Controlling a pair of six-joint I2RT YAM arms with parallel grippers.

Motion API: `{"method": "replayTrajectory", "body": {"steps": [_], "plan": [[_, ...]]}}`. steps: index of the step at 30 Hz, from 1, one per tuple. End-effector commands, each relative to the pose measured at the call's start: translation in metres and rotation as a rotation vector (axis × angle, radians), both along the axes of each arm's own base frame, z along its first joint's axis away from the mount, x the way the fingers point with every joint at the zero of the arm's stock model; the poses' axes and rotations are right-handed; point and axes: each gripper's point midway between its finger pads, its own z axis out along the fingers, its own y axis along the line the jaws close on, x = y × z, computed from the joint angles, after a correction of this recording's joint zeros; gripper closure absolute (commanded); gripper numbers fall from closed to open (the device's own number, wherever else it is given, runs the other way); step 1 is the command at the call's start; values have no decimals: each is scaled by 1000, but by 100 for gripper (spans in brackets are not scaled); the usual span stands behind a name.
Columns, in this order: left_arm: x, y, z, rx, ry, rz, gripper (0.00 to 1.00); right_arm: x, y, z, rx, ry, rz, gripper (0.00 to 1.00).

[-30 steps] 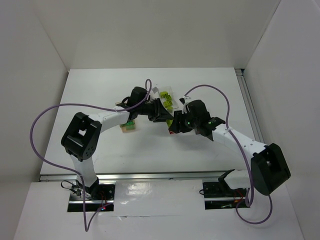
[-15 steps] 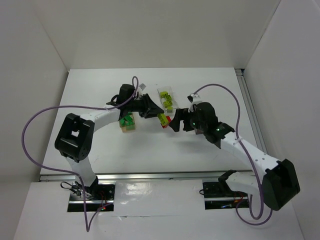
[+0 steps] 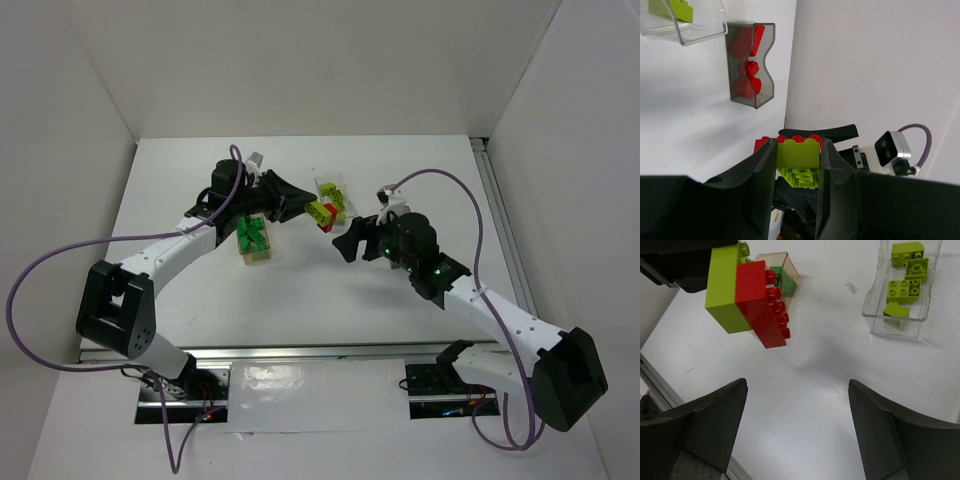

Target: Sort the legos into containers by color

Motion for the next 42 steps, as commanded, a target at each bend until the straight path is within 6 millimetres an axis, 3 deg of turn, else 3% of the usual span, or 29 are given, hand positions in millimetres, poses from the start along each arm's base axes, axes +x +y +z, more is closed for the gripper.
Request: {"method": "replayTrajectory", "body": {"steps": [1, 2, 3, 12, 19, 23, 24, 28, 32, 34, 42], "plan": [[5, 4, 12, -32, 11, 49, 100, 10, 12, 20, 35, -99, 18, 11], [6, 3, 15, -33, 10, 49, 100, 9, 17, 28, 51, -118, 36, 12], [5, 4, 14, -29, 18, 49, 100, 11, 19, 18, 37, -96, 36, 14], [6, 5, 21, -22, 7, 56, 100, 23, 43, 20, 55, -105, 63, 25], [4, 5, 17, -19, 14, 49, 100, 26, 56, 33, 116, -124, 73, 34], [2, 4, 14, -30, 22, 42, 100, 32, 61, 33, 121, -117, 72, 43], [2, 4, 14, -30, 22, 42, 100, 32, 64, 41, 136, -134, 82, 43], [0, 4, 17, -34, 14, 42, 100, 32, 69, 39, 146, -131, 90, 58], [-1, 5, 13, -20, 25, 39, 100, 35, 68, 43, 158, -138, 69, 76], [3, 8, 17, -34, 13, 51, 100, 37, 64, 35, 136, -116, 44, 81], [2, 11, 22, -40, 6, 50, 100, 56, 29, 9, 10, -43, -172, 89]]}}
